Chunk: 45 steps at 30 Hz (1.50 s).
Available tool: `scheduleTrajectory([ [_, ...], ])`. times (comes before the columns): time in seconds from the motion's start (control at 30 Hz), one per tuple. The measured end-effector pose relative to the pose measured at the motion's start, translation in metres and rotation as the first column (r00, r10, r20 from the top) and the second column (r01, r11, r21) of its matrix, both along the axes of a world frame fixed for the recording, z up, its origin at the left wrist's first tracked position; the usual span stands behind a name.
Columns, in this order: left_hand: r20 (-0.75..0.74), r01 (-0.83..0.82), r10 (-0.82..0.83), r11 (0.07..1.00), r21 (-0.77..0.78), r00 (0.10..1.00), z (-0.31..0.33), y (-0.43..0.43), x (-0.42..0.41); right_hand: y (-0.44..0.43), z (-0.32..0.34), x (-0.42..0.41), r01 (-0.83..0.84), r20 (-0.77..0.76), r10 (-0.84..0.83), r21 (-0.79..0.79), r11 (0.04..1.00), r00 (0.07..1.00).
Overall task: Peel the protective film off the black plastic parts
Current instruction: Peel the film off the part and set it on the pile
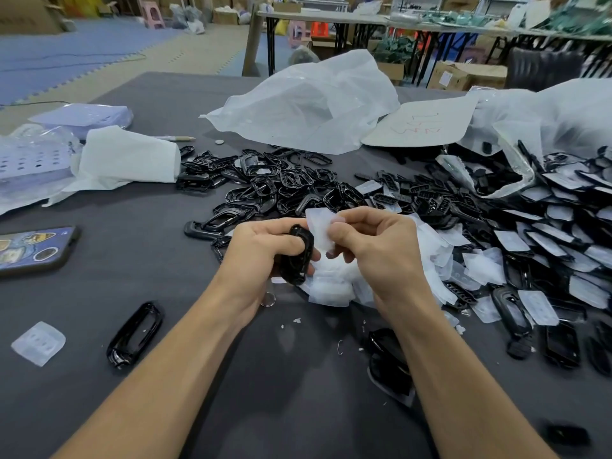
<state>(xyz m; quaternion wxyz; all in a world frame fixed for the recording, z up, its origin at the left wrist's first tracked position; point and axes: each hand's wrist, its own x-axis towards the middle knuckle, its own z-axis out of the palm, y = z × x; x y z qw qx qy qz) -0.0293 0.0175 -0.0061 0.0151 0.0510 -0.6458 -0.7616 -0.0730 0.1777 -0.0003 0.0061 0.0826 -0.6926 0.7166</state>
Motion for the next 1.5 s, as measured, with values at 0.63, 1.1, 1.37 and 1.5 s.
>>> scheduleTrajectory([
  [0.63,0.187,-0.055,0.016,0.977,0.204,0.982,0.004,0.007,-0.003,-0.010,-0.008,0.008,0.059,-0.144,-0.052,0.049,0.997,0.988],
  [1.1,0.129,-0.169,0.158,0.983,0.079,0.979,-0.006,0.000,-0.007,-0.003,0.001,0.005,0.087,0.060,-0.080,-0.133,0.987,0.995],
  [1.37,0.021,0.035,-0.037,0.997,0.072,0.999,-0.001,-0.002,0.000,-0.002,-0.004,0.001,-0.016,-0.039,0.015,-0.003,1.000,0.999],
  [1.5,0.059,0.072,-0.081,0.986,0.148,0.995,0.001,-0.003,0.001,0.001,-0.004,0.000,0.027,-0.033,-0.027,-0.007,1.000,0.999],
])
